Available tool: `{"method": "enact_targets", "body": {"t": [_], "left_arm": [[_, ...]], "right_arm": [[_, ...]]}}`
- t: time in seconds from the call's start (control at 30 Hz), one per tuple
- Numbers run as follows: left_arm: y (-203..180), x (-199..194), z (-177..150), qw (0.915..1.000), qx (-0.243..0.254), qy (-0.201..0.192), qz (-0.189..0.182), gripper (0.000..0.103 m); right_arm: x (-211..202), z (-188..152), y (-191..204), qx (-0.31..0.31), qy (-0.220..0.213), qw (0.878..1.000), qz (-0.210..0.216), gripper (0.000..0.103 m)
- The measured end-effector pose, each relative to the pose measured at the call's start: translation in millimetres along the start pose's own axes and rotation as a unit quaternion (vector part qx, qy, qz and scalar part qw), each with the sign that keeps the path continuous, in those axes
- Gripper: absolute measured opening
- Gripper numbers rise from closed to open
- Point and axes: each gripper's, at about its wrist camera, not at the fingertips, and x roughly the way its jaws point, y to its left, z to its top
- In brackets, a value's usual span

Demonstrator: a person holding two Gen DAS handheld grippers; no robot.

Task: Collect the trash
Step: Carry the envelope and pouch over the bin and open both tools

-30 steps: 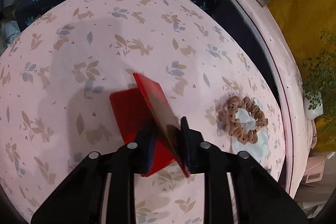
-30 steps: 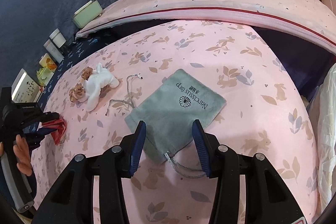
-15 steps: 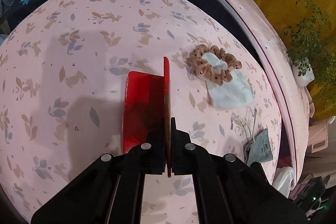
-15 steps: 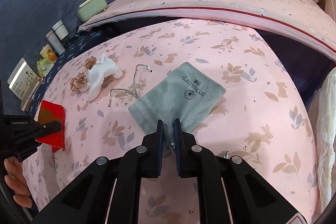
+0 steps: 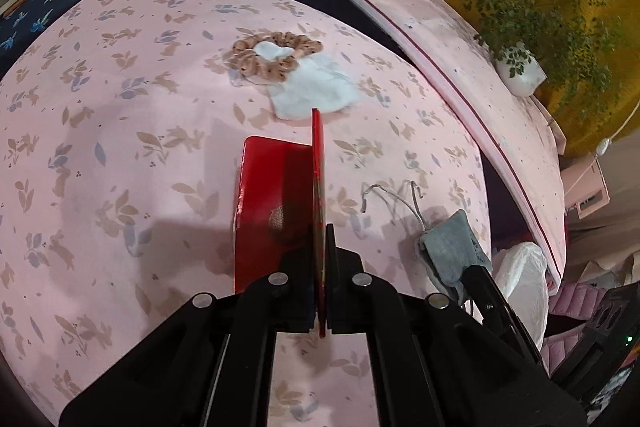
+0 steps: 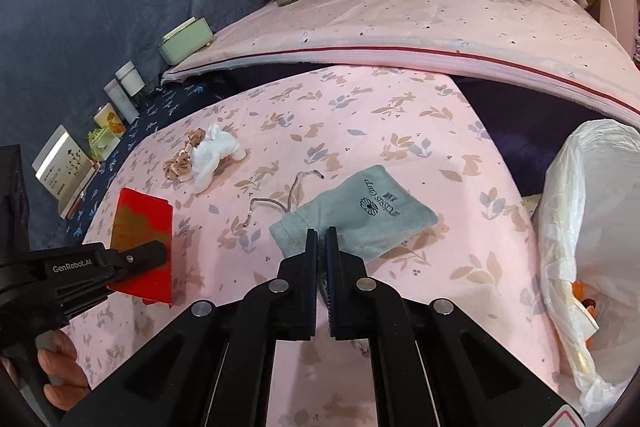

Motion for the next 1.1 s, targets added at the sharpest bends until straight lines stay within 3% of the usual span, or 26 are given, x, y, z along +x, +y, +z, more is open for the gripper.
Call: {"method": "enact_targets", "body": {"t": [0.43,1.0,1.03,1.1], "left_arm": [[-108.0,-9.6,-44.5,0.9928,0.106,0.011,-0.055,0.002],[-230.2,8.5,-109.8,0.9661,0.221,0.047,-0.125,0.003],[-233.4,9.4,-112.2,0.9657,0.222,0.048,-0.126,0.007],[-238.8,10.7,-116.9,0.9644,0.228,0.049,-0.125,0.023]], "right_arm": [[-77.9,-0.3,-64.7,0.038,-0.054,0.997,-0.028,0.004],[-139.3,-20.5,-172.4,0.110,-0.084,0.986,-0.094,0.004],[-141.1,-21.7,-177.8,0.115,-0.085,0.985,-0.096,0.004],[-143.8,-24.1,-186.2,0.125,-0.085,0.984,-0.099,0.004]]}}
